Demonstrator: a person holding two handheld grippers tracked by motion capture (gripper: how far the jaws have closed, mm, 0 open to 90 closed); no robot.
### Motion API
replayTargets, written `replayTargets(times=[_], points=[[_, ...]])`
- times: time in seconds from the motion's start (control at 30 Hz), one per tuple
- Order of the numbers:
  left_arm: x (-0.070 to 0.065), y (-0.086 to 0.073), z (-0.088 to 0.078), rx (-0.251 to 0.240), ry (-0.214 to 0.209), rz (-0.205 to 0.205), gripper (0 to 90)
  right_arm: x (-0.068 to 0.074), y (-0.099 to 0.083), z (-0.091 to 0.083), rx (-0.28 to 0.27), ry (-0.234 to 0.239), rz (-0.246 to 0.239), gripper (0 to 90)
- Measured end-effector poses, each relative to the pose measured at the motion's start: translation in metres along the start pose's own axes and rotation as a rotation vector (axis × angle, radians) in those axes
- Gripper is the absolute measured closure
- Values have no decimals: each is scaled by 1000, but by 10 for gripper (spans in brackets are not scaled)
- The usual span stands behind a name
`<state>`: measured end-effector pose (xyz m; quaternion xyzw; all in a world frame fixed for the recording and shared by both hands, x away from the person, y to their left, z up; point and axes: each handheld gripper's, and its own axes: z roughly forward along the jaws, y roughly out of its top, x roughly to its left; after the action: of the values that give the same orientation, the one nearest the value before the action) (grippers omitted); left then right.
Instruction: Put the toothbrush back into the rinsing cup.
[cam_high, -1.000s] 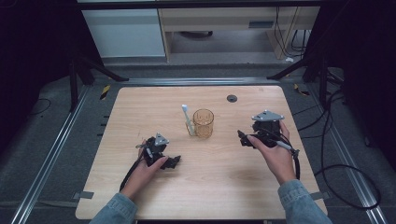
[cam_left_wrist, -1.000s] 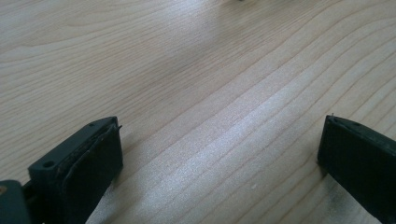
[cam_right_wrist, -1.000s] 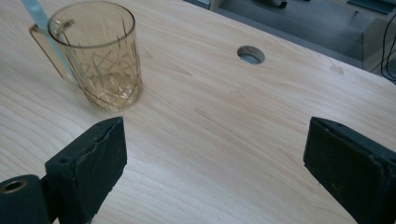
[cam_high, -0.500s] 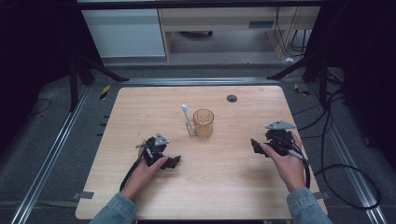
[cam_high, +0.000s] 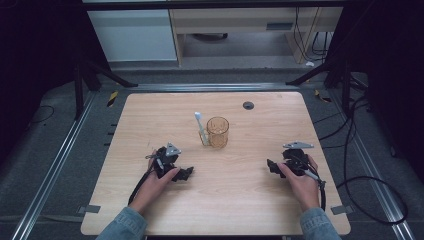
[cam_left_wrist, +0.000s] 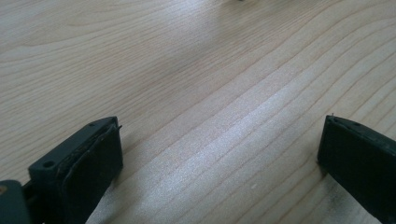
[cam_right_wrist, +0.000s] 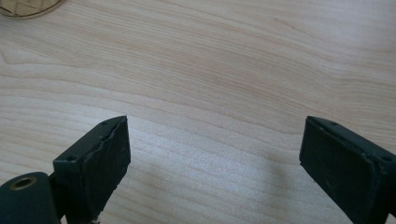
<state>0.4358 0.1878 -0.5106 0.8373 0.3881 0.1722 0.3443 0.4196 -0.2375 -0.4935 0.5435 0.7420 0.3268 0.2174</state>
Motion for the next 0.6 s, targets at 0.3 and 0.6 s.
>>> replayTargets(times=[0.3,0.6], points=[[0,0,0,1,0,1,0,-2,-5,16,-1,-10,42,85],[0,0,0,1,0,1,0,4,-10,19,-21,-48,-5,58]])
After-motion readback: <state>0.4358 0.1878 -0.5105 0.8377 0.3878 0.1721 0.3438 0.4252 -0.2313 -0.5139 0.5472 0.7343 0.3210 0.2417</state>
